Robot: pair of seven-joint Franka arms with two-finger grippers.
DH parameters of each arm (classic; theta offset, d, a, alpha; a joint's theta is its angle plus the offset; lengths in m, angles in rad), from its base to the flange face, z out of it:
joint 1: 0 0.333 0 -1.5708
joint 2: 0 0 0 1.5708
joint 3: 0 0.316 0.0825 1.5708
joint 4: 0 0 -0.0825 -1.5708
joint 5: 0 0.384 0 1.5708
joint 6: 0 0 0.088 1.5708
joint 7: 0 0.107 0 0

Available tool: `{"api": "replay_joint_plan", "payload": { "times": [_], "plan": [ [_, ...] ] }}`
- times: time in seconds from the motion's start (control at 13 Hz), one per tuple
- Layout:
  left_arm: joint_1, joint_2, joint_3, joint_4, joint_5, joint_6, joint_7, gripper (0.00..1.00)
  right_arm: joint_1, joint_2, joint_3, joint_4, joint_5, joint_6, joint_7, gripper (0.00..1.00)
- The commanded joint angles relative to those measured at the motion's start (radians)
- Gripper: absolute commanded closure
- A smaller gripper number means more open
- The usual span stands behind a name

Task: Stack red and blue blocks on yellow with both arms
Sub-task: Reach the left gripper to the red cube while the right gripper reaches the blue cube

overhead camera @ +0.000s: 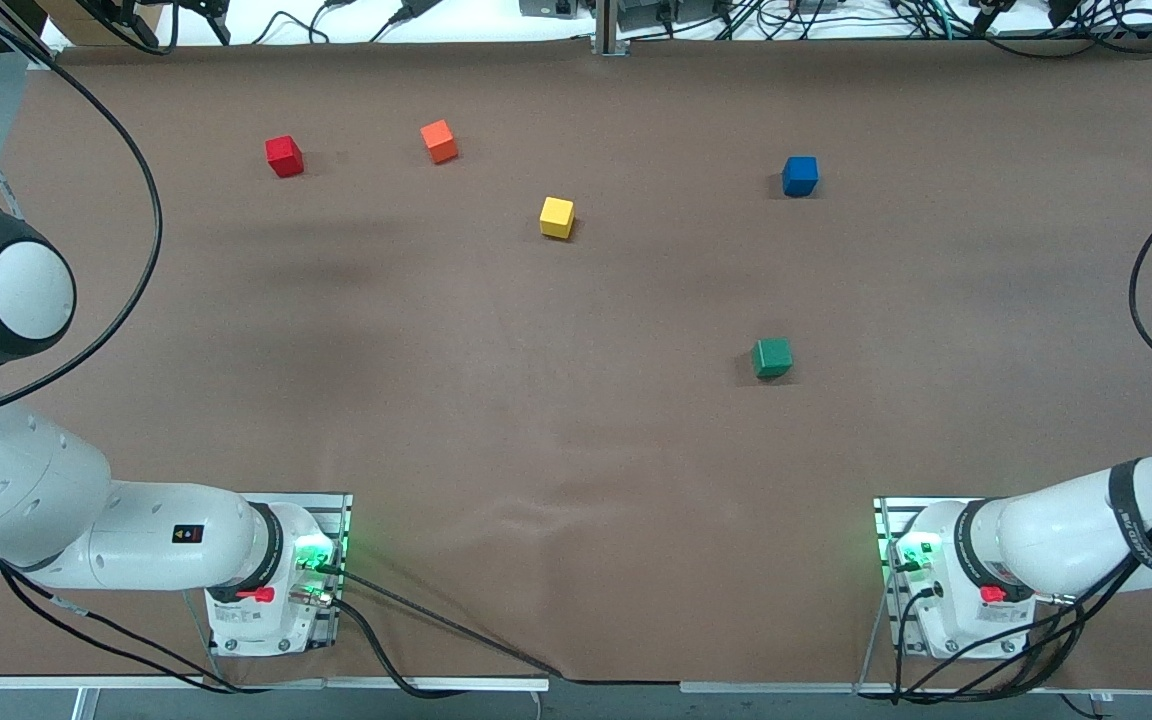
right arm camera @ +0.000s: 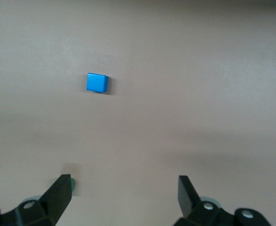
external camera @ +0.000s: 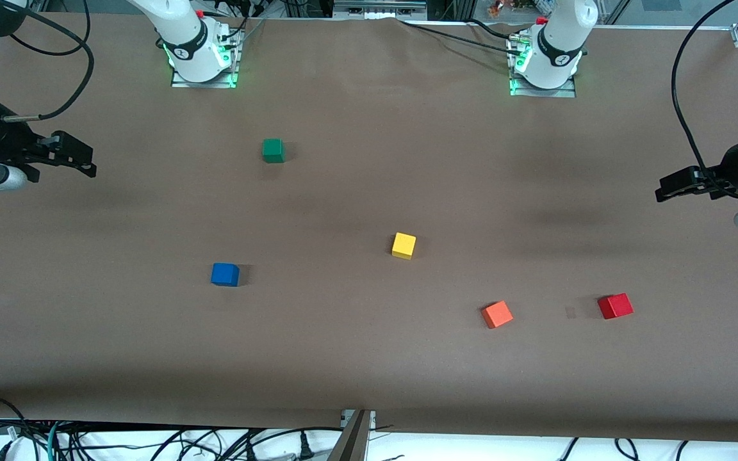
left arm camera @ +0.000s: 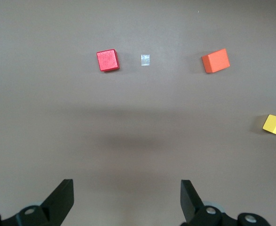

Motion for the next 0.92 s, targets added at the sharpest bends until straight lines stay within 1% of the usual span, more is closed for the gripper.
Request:
{"api": "replay_joint_plan", "payload": {
  "times": [0.0,0.23,0.38,0.46,0.69,0.85],
  "plan": [
    [0.003,0.017,-0.001,0.034,0.023,-0.013,0.028,0.00,-0.008,0.010,0.008,0.022,-0.013,0.000,-0.001,0.00],
    [0.003,0.040,0.000,0.037,0.018,-0.007,0.041,0.00,-0.006,0.010,0.010,0.021,-0.012,0.000,0.001,0.00],
    [0.019,0.097,0.005,0.061,0.014,0.001,0.048,0.00,-0.006,0.010,0.010,0.021,-0.010,0.000,0.003,0.00],
    [0.028,0.136,0.005,0.064,0.017,0.026,0.047,0.00,-0.008,0.010,0.010,0.021,-0.007,0.000,0.003,0.00],
    [0.040,0.244,0.003,0.049,0.014,0.210,0.045,0.00,-0.008,0.010,0.010,0.021,-0.006,0.001,0.003,0.00],
    [0.049,0.340,0.003,0.046,0.010,0.319,0.031,0.00,-0.005,0.011,0.010,0.021,-0.007,0.004,0.003,0.00]
  ]
}}
